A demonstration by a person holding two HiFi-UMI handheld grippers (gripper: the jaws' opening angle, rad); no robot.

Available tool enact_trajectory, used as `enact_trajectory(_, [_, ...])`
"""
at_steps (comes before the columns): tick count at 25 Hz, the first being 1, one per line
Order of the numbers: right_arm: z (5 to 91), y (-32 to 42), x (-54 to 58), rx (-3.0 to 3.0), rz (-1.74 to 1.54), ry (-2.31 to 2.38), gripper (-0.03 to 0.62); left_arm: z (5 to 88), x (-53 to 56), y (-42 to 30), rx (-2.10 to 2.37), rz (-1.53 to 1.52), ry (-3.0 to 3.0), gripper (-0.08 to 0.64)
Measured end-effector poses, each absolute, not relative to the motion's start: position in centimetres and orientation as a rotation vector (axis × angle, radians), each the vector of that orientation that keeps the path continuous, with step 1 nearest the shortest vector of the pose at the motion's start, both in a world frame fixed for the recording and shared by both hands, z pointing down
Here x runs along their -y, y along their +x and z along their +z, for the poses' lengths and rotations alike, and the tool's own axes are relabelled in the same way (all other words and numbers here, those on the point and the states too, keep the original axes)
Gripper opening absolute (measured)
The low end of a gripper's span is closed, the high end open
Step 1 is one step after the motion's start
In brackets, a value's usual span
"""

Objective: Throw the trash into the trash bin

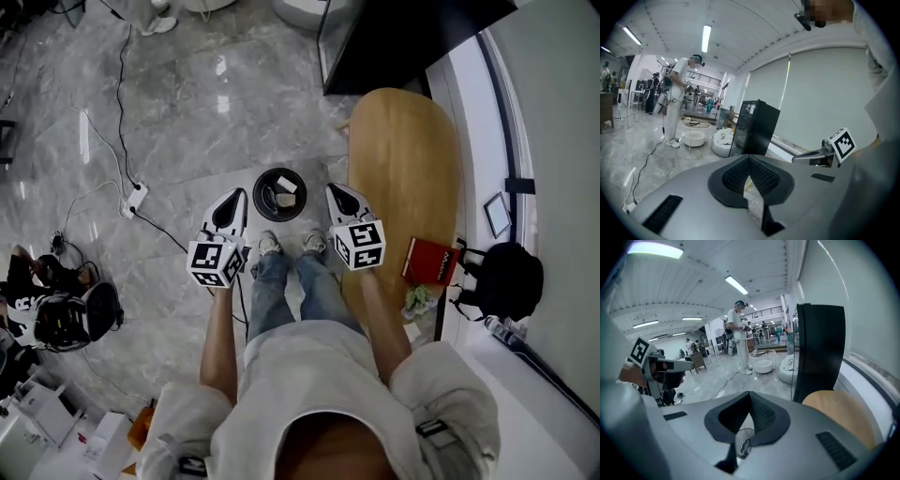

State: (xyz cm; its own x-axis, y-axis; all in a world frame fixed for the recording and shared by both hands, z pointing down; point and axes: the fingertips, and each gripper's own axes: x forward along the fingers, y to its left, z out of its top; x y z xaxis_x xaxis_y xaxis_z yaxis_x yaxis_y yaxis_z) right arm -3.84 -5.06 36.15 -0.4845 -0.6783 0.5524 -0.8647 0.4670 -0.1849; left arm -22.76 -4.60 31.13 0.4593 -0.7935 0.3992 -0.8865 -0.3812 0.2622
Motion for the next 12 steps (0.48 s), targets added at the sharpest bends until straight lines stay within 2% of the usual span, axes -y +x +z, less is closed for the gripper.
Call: enact_trajectory(12, [22.9,-0.3,8.2,2.414,0.427,1.483,0.029,20.9,7.1,-21.1,1.413,0.242,2.43,0.018])
